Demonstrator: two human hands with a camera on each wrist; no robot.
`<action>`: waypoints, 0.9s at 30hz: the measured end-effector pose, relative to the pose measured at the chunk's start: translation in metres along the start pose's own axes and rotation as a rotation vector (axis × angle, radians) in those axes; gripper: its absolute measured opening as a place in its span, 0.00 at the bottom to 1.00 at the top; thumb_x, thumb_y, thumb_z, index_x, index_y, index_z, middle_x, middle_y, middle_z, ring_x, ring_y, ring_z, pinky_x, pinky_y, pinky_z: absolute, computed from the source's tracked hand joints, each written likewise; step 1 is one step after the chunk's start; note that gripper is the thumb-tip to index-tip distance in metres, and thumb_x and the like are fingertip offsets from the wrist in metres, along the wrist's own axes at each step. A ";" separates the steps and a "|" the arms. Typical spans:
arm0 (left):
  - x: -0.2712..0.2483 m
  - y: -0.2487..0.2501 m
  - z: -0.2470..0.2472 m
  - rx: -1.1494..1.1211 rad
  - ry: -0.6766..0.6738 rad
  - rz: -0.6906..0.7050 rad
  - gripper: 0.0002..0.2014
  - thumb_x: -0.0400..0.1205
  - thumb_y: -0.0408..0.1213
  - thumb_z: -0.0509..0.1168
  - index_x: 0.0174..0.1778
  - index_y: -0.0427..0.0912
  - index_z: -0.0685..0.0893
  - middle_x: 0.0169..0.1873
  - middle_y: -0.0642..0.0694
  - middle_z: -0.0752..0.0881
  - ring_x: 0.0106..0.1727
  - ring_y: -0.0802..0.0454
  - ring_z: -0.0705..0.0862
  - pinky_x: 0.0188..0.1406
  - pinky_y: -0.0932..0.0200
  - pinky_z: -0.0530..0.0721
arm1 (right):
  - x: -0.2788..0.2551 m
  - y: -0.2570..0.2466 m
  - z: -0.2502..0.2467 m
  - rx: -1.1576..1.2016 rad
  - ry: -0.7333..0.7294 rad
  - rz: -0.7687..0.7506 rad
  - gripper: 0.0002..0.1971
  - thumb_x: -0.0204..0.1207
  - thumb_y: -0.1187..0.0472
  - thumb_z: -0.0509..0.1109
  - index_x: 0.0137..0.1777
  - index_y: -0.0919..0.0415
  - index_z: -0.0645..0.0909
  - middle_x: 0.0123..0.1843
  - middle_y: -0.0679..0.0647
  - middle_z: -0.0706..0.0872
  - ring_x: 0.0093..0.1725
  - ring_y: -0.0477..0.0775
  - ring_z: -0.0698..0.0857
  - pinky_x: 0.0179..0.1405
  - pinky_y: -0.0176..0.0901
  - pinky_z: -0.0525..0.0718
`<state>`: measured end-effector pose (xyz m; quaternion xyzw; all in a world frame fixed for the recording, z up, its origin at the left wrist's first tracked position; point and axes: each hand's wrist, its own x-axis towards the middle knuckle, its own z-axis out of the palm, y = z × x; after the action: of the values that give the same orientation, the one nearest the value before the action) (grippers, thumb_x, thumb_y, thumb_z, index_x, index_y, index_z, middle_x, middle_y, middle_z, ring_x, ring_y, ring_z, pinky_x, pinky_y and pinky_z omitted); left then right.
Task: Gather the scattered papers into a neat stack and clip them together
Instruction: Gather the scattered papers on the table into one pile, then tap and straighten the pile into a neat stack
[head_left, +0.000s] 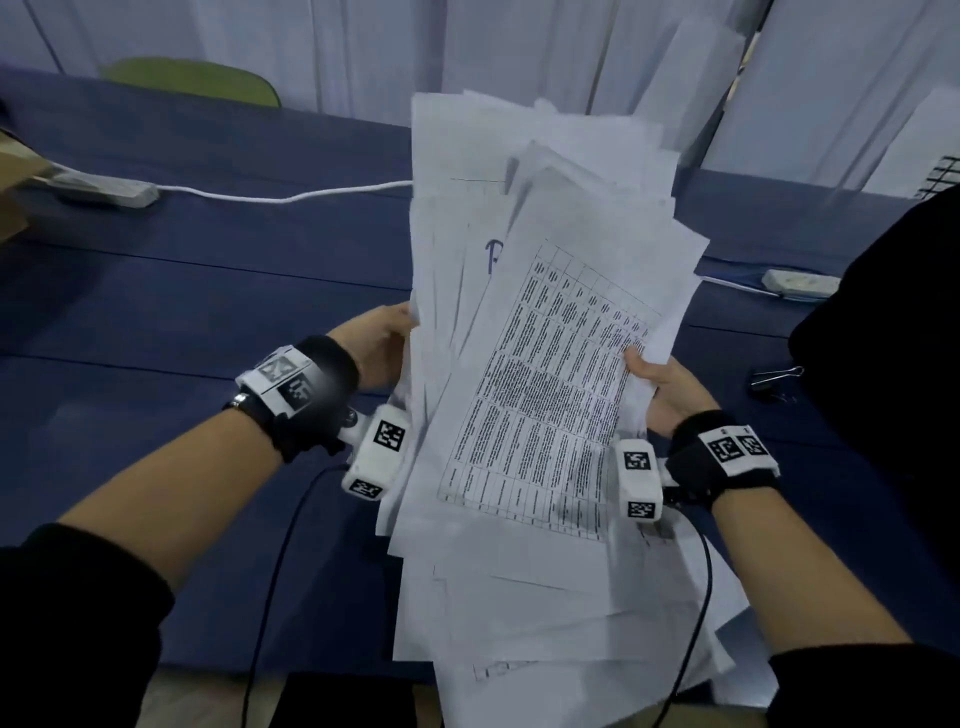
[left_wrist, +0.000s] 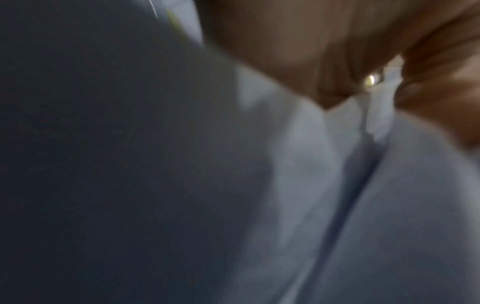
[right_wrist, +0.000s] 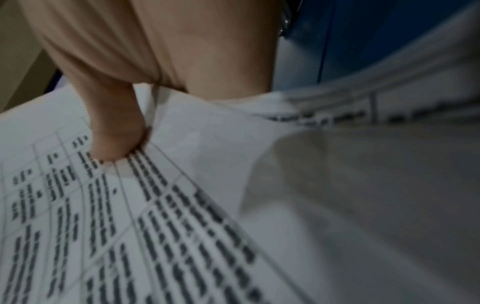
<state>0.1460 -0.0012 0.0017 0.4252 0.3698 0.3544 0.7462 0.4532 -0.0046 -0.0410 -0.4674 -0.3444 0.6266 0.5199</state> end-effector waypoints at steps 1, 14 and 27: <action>0.001 -0.001 0.003 -0.030 0.014 0.007 0.19 0.65 0.23 0.55 0.20 0.39 0.90 0.22 0.46 0.89 0.23 0.51 0.89 0.21 0.65 0.86 | 0.000 -0.002 0.003 -0.002 -0.012 -0.004 0.60 0.30 0.53 0.90 0.70 0.65 0.73 0.62 0.59 0.85 0.61 0.55 0.86 0.64 0.61 0.79; 0.014 0.029 0.026 0.499 0.288 0.368 0.30 0.74 0.25 0.68 0.74 0.36 0.69 0.67 0.41 0.80 0.66 0.46 0.79 0.71 0.47 0.76 | -0.021 -0.061 0.054 -0.326 0.313 -0.383 0.26 0.80 0.71 0.61 0.77 0.68 0.62 0.75 0.60 0.72 0.69 0.50 0.73 0.74 0.46 0.67; -0.001 0.139 0.028 0.617 0.506 0.627 0.16 0.77 0.26 0.67 0.60 0.39 0.76 0.48 0.50 0.86 0.48 0.59 0.85 0.60 0.61 0.83 | -0.016 -0.119 0.084 -0.240 -0.016 -0.226 0.51 0.37 0.58 0.89 0.64 0.72 0.74 0.55 0.59 0.89 0.52 0.50 0.90 0.42 0.41 0.89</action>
<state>0.1396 0.0417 0.1364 0.6171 0.4813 0.5276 0.3306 0.4138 0.0104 0.0991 -0.4794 -0.4713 0.5222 0.5247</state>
